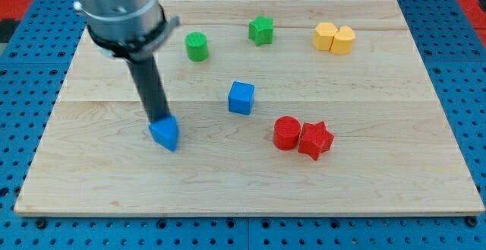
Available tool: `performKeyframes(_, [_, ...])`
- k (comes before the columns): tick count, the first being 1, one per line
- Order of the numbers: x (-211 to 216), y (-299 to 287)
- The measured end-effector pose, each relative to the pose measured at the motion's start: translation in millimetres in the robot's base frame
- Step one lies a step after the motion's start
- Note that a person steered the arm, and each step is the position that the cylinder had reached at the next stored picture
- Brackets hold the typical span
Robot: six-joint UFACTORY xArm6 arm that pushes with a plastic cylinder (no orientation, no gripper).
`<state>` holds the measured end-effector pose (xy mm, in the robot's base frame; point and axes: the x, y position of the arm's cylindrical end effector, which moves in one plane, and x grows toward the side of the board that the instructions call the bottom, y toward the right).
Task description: Place the blue cube in between the blue triangle and the green circle
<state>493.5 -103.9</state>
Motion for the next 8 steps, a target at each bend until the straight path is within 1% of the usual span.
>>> performKeyframes(1, [13,24])
performKeyframes(2, [-27,13])
performKeyframes(3, [-90,6])
performKeyframes(4, [-112,78])
performKeyframes(5, [-98,143])
performKeyframes(6, [-38,127])
performKeyframes(7, [-19,96])
performKeyframes(8, [-56,122])
